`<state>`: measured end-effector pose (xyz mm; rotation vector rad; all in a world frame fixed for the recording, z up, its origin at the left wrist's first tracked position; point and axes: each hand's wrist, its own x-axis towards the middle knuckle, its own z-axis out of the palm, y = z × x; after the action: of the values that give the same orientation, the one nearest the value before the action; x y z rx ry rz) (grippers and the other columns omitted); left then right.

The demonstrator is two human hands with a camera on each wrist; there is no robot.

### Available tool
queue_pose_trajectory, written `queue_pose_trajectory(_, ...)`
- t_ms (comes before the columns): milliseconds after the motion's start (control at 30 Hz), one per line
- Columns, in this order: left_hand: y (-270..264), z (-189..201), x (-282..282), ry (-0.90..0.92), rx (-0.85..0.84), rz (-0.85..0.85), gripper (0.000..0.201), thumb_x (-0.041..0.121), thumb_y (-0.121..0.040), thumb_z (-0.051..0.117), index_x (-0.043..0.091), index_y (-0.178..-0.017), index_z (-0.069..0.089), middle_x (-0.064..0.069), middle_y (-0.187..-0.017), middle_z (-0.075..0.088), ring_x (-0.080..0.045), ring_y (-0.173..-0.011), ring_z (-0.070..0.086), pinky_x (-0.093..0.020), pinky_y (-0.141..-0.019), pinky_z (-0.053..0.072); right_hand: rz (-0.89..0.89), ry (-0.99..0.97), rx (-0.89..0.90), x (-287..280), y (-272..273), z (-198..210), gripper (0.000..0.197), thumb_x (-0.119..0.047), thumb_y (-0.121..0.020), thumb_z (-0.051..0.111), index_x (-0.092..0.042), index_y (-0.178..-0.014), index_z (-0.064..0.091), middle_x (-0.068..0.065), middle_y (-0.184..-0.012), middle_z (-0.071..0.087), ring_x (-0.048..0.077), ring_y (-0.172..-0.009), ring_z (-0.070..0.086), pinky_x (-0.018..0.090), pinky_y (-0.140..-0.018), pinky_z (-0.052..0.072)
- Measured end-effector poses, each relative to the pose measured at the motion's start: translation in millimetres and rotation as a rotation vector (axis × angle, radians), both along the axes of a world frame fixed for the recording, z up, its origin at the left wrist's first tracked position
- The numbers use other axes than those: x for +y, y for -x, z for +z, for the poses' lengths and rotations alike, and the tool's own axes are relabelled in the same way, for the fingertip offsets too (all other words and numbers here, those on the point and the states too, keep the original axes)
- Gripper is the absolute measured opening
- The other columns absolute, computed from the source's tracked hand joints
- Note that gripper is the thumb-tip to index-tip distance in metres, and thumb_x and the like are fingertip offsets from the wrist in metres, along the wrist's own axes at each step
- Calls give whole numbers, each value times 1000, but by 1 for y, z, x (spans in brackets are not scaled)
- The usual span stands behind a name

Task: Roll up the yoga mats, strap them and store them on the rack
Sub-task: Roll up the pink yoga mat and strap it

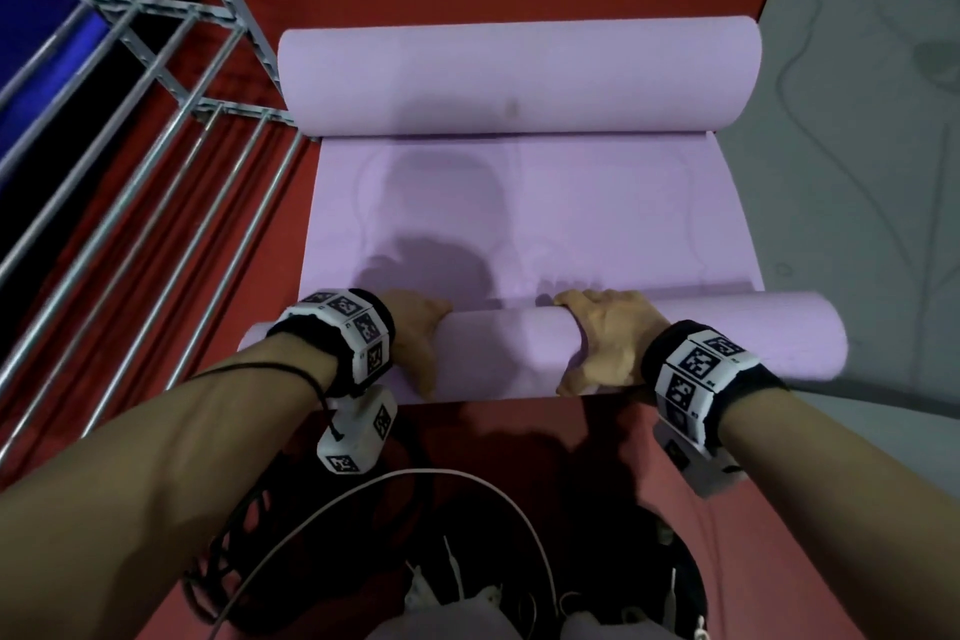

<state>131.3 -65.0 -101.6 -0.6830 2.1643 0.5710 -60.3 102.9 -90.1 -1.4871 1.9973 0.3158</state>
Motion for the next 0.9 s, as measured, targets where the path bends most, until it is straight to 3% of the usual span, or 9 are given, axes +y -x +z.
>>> queue_pose_trajectory(67,1,0,-5,-53,1,41,80,33,-56,89,28,-125,50,1,-114,61,-21,-106,57,-32,-93,47,11,15,53,2,-6,1,100,-62,-66,70,-25,-147,25,2,-144,42,26,-133,38,47,-115,21)
queue_pose_trajectory(200,1,-3,-11,-128,6,104,80,38,-46,89,37,-115,48,4,-113,61,-19,-102,57,-33,-93,48,104,123,258,18,-29,-9,115,-77,-64,59,-15,-151,17,6,-146,32,31,-130,33,51,-106,25)
queue_pose_trajectory(367,-10,7,-20,-39,180,143,116,43,-52,90,19,-147,30,-4,-148,37,-22,-133,38,-30,-111,30,6,167,110,-1,-8,-16,111,-82,-58,65,-23,-144,27,3,-142,44,30,-127,40,47,-108,26)
queue_pose_trajectory(467,-19,18,-27,82,377,103,88,45,-63,86,16,-135,46,-7,-131,48,-23,-119,47,-32,-99,39,-43,141,17,-21,7,-11,102,-80,-56,68,-19,-130,35,4,-128,56,28,-118,48,42,-102,32)
queue_pose_trajectory(567,-23,20,-18,133,433,28,77,61,-67,63,18,-130,52,-5,-124,55,-25,-114,51,-33,-96,40,-39,140,-8,-27,13,-11,94,-80,-58,68,-19,-124,40,3,-126,56,26,-116,47,41,-99,33)
queue_pose_trajectory(667,-27,13,-3,245,276,-84,113,78,-56,35,14,-148,29,-6,-147,39,-24,-133,39,-33,-110,31,20,161,75,-26,16,-13,100,-89,-59,53,-22,-132,42,4,-134,45,27,-123,39,45,-104,28)
queue_pose_trajectory(733,-27,2,6,325,186,-169,131,88,-52,45,9,-152,14,-8,-155,26,-25,-139,31,-37,-115,25,52,188,183,-20,14,-14,111,-97,-54,26,-26,-139,39,4,-135,41,28,-123,37,47,-103,27)
queue_pose_trajectory(800,-21,-7,9,408,164,-193,131,79,-55,66,8,-151,11,-9,-154,27,-27,-138,32,-41,-116,23,62,219,265,-14,8,-16,116,-92,-55,4,-26,-146,32,6,-135,41,29,-122,38,46,-101,29)
queue_pose_trajectory(900,-13,-8,6,443,193,-162,118,59,-58,79,11,-148,18,-7,-148,34,-27,-132,39,-42,-114,25,76,205,306,-8,-1,-19,118,-91,-60,27,-18,-152,18,10,-145,37,33,-130,37,50,-107,26)
